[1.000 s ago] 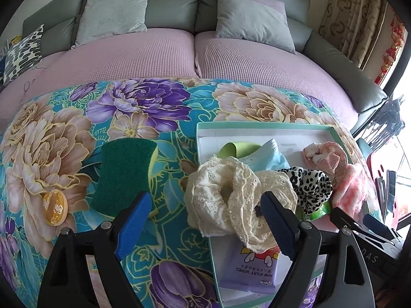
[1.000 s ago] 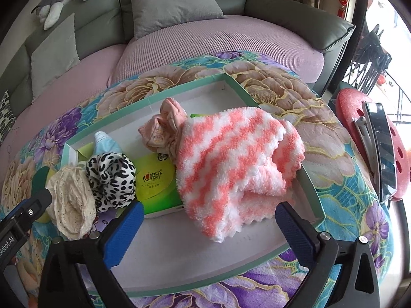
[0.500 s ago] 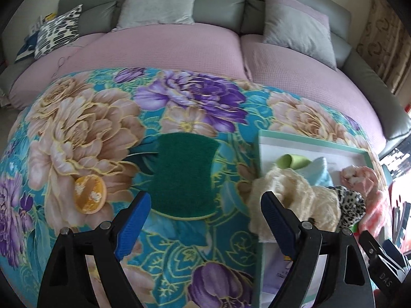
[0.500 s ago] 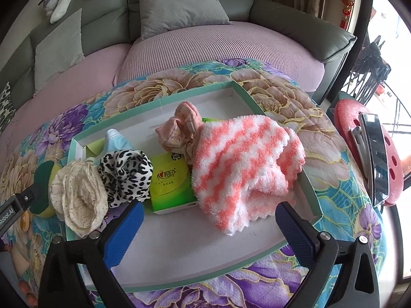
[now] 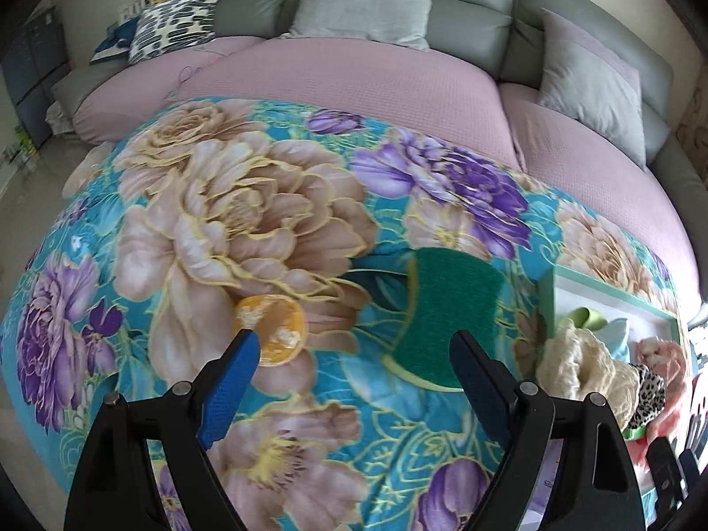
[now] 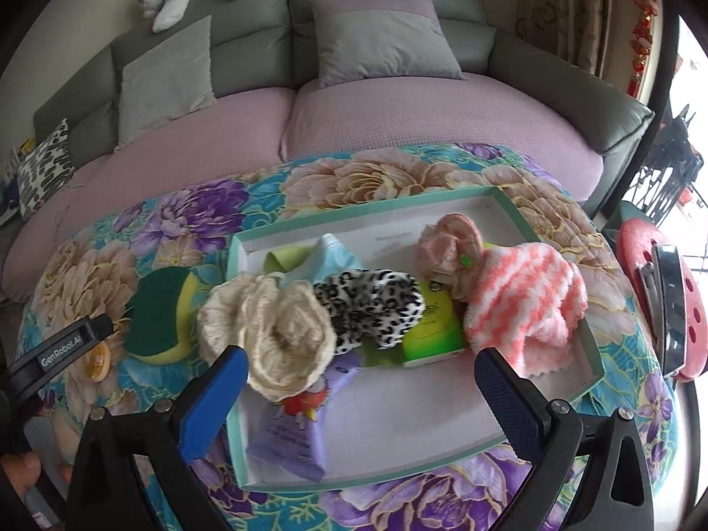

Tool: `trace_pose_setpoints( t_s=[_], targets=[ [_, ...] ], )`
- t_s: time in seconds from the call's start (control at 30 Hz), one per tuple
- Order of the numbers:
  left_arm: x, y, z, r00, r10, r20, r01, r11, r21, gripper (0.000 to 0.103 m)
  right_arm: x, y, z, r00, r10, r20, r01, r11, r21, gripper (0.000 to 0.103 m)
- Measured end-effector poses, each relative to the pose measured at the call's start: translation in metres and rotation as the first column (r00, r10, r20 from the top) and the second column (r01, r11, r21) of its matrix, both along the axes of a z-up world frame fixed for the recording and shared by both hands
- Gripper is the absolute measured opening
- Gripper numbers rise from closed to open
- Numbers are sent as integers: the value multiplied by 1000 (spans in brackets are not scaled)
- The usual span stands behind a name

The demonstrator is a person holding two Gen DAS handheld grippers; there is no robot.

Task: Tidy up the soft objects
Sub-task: 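Move both tools back toward the green sponge and orange round pad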

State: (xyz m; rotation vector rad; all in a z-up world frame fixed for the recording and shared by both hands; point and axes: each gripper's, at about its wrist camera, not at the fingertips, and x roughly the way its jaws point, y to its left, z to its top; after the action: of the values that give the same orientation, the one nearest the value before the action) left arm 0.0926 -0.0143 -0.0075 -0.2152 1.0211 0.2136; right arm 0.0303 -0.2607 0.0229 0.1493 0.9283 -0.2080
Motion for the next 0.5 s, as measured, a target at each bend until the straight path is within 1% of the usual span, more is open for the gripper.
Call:
trace_pose_setpoints(
  t_s=[0.13, 0.23, 0.33, 0.5],
  targets=[
    [-4, 28, 4, 998, 63, 8, -63, 998, -23, 88, 3, 26, 3, 998, 57, 17, -56, 998, -22, 103],
    [-7, 50, 8, 993, 116, 14, -116, 993, -20, 88, 5, 40, 1, 996, 88, 16, -87, 996, -24, 103],
    [-12, 73, 9, 984, 176, 17, -176, 984, -13, 88, 10, 52, -4, 994, 108, 11, -107, 994, -31, 103],
    [-22, 103, 8, 968, 251, 18, -251, 968, -27, 88, 15, 65, -10, 992, 130, 1, -129, 990, -54, 103]
  ],
)
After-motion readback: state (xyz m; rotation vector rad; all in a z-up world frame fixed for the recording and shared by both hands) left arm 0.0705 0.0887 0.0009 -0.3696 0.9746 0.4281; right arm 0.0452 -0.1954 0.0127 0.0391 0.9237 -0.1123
